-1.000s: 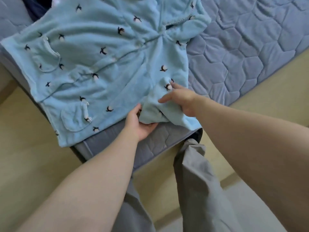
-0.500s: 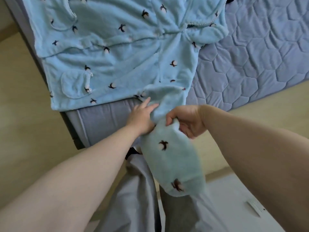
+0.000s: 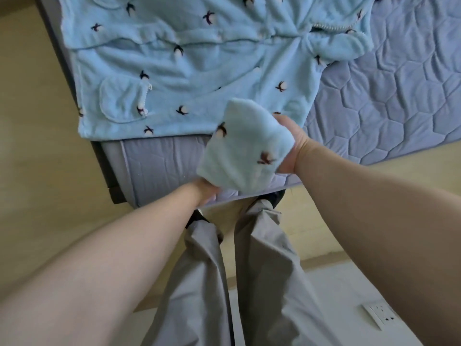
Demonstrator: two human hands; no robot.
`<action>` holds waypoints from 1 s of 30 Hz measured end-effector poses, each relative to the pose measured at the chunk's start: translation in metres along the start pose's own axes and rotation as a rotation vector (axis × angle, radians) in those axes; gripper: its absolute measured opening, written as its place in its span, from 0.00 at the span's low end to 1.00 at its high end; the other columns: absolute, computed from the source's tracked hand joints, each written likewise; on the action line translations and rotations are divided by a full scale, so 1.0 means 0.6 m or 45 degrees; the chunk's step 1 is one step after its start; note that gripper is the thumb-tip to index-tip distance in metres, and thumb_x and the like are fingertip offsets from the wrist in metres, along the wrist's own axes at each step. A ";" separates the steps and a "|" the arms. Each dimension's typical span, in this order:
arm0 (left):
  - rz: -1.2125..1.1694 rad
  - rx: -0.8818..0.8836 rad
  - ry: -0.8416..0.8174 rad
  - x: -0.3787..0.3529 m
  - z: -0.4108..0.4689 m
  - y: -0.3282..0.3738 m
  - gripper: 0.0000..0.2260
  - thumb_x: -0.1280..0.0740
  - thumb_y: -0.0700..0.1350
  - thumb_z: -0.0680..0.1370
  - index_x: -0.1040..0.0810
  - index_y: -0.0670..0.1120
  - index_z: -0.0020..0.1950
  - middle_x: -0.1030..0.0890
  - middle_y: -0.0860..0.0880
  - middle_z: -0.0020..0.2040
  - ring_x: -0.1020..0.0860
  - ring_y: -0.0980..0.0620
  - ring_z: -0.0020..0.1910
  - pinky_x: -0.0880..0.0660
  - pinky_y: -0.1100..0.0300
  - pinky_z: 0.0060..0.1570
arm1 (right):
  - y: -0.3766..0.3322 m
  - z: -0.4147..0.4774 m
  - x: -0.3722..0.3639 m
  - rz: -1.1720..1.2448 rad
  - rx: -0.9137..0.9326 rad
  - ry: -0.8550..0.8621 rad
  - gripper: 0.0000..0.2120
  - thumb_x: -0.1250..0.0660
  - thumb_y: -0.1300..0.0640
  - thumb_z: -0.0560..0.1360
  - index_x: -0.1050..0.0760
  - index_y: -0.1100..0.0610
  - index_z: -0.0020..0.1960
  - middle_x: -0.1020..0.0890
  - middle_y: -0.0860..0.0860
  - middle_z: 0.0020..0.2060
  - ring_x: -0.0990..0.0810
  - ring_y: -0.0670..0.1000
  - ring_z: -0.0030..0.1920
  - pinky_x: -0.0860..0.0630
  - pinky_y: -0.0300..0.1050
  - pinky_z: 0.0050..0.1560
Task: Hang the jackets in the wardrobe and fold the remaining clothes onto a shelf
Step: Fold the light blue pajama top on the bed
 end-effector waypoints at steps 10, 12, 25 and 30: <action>-0.806 -0.082 0.791 0.097 0.032 0.039 0.13 0.25 0.49 0.75 0.18 0.45 0.56 0.15 0.49 0.53 0.18 0.53 0.46 0.26 0.63 0.41 | -0.039 0.079 0.023 -1.402 0.210 0.835 0.13 0.34 0.58 0.76 0.22 0.53 0.60 0.21 0.53 0.54 0.20 0.55 0.51 0.22 0.46 0.50; -0.752 -0.083 0.938 0.123 0.037 0.053 0.18 0.23 0.51 0.73 0.20 0.43 0.57 0.15 0.49 0.52 0.18 0.53 0.45 0.25 0.66 0.43 | -0.037 0.082 0.052 -1.880 0.206 0.838 0.20 0.34 0.55 0.74 0.27 0.51 0.66 0.26 0.53 0.62 0.25 0.56 0.61 0.24 0.50 0.59; -1.010 -0.144 0.714 0.275 0.091 0.130 0.10 0.21 0.46 0.72 0.21 0.47 0.43 0.15 0.50 0.42 0.17 0.54 0.36 0.22 0.60 0.35 | -0.072 0.183 0.011 -1.780 0.143 0.719 0.29 0.32 0.39 0.75 0.30 0.53 0.70 0.24 0.52 0.63 0.24 0.57 0.62 0.26 0.50 0.60; -1.397 -0.210 0.496 0.309 0.080 0.085 0.08 0.28 0.38 0.78 0.19 0.45 0.57 0.15 0.45 0.52 0.17 0.48 0.49 0.18 0.54 0.47 | -0.086 0.204 -0.025 -1.579 0.148 0.778 0.10 0.29 0.51 0.74 0.24 0.57 0.42 0.23 0.52 0.36 0.24 0.55 0.39 0.28 0.42 0.35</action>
Point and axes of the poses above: each hand's wrist, its own z-axis towards the middle knuckle, its own x-axis out of the back of the hand, y = z × x, the point moved 2 cm from there along z, towards the middle knuckle
